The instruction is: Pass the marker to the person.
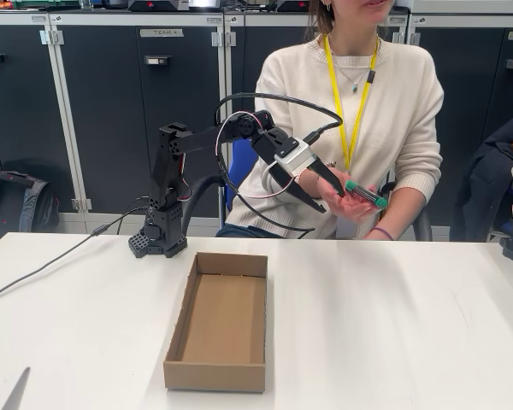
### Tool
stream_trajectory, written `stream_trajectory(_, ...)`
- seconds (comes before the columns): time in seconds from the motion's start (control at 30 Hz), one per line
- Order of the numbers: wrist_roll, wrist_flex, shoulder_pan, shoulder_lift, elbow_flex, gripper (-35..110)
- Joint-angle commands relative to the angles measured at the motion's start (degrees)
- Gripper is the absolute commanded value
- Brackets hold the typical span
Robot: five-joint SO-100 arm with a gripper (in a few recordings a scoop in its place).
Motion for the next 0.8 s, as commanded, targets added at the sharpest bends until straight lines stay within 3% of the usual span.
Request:
stream_trajectory(0.0, 0.5, -1.4, 0.4, 5.4, -0.4, 23)
stream_trajectory(0.77, 1.1, -2.5, -0.1, 6.2, 1.1, 22)
